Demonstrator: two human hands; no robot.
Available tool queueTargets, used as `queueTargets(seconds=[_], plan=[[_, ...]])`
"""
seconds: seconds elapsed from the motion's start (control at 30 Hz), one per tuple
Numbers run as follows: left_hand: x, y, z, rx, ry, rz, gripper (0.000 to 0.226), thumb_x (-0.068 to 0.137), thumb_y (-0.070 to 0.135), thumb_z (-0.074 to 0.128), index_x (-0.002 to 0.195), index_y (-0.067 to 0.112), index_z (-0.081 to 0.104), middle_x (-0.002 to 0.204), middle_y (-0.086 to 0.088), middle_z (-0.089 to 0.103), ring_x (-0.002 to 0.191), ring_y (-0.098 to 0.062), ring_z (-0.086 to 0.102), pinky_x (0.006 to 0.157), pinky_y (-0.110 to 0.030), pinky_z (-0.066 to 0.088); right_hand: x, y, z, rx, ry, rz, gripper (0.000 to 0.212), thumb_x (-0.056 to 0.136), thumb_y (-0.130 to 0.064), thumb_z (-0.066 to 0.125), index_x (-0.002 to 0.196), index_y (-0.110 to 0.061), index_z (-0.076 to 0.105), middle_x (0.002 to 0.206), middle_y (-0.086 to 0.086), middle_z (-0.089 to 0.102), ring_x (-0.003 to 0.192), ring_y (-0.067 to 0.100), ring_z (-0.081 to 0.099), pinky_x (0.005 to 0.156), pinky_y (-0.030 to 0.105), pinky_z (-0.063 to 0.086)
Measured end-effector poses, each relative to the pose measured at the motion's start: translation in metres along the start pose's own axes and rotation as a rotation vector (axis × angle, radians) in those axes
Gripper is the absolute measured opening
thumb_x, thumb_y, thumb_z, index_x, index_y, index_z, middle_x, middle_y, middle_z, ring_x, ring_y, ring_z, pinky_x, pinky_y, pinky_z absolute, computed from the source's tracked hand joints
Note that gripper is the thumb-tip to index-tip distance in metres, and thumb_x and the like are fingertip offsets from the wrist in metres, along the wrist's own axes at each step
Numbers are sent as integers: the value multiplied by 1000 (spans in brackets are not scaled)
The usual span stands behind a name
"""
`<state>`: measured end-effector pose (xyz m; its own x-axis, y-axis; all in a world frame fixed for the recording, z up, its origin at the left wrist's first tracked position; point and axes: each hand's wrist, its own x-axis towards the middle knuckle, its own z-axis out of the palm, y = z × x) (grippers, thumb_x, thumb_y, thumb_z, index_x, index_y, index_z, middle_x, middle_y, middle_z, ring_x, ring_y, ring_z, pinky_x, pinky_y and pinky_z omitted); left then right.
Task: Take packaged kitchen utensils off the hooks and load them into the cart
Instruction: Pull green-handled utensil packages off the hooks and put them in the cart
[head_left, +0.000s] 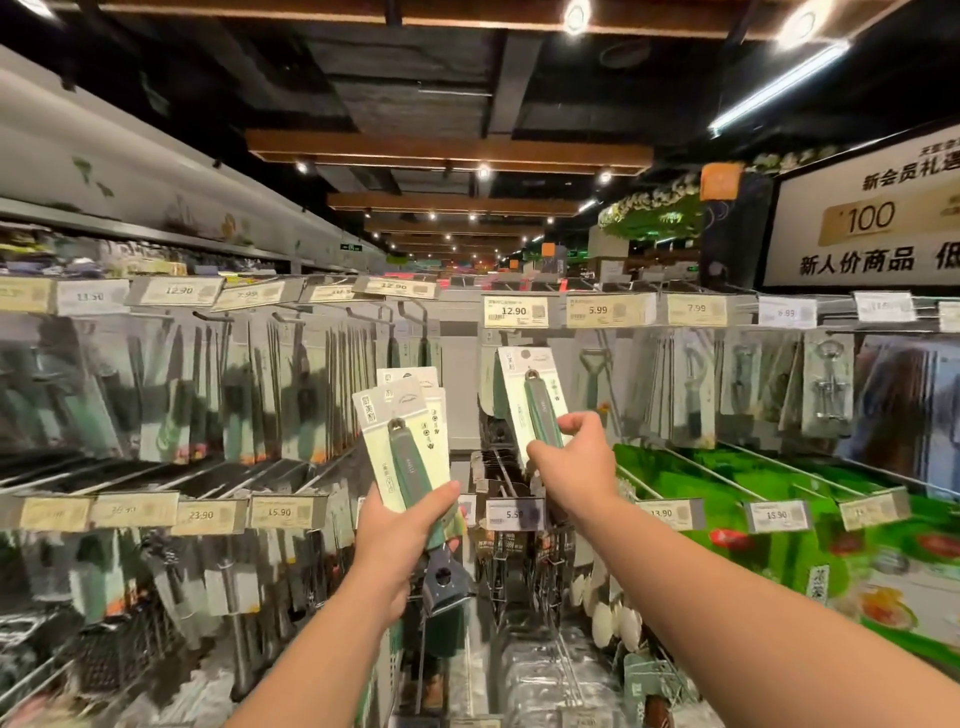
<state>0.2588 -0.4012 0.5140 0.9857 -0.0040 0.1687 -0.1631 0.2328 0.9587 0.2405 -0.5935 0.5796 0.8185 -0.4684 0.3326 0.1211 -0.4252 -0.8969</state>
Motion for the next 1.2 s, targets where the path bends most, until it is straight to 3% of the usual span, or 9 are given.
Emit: queueTargets(seconds=[0.33,0.5,0.67,0.73,0.87,0.93,1.0,1.07,1.2], plan=[[32,5,17,-11,-40,32,80,57,40,94,127,19,61,111,-9,80,99,-30,79,87,-53,64,37,-2,8,29,28,-101,42,88,-14,69,120,-25,43,111,-7,52,79,11,60,60,26,45],[48,-1,25,-17,-32,25,65,70,30,95,126,20,63,108,-6,81,98,-30,79,93,-56,61,51,10,23,11,40,-186,47,87,-13,72,128,-21,51,125,-6,54,113,11,53,95,26,43],[66,-2,33,-54,-34,5,56,78,24,92,126,18,64,107,-9,81,97,-30,79,90,-55,63,78,16,45,-6,32,-142,52,87,-16,74,135,-20,56,137,0,57,122,20,57,106,36,47],[73,0,35,-63,-40,8,51,80,21,90,124,18,65,105,-8,81,95,-29,80,82,-48,66,91,15,50,-11,-4,-102,55,88,-16,72,140,-20,55,142,3,57,113,29,65,97,47,56],[90,1,37,-67,-36,-1,48,83,19,89,124,18,64,106,-9,81,96,-30,80,74,-42,66,124,14,56,-17,-106,36,32,91,-10,67,124,-10,64,116,9,70,79,21,67,69,38,60],[98,0,38,-87,-26,-18,51,82,20,90,125,18,64,107,-11,81,98,-33,79,80,-47,65,140,15,60,17,-124,83,11,89,-7,67,94,-17,64,99,13,71,88,30,70,80,48,62],[105,-1,40,-88,-15,-28,54,79,23,92,126,18,64,107,-10,81,98,-32,79,85,-49,64,155,17,65,59,-146,110,20,89,-5,65,84,-23,59,96,11,70,95,32,70,87,52,60],[112,-1,42,-93,-16,-36,54,80,23,92,125,18,64,108,-10,81,98,-31,79,80,-45,65,169,23,71,65,-172,114,17,88,-6,64,95,-22,64,101,8,71,96,32,72,86,54,60],[121,-2,44,-102,13,-57,61,76,27,95,128,16,65,108,-10,81,98,-31,79,81,-44,65,185,33,79,109,-184,94,48,89,-3,65,132,-24,62,124,3,69,89,26,74,77,46,64]])
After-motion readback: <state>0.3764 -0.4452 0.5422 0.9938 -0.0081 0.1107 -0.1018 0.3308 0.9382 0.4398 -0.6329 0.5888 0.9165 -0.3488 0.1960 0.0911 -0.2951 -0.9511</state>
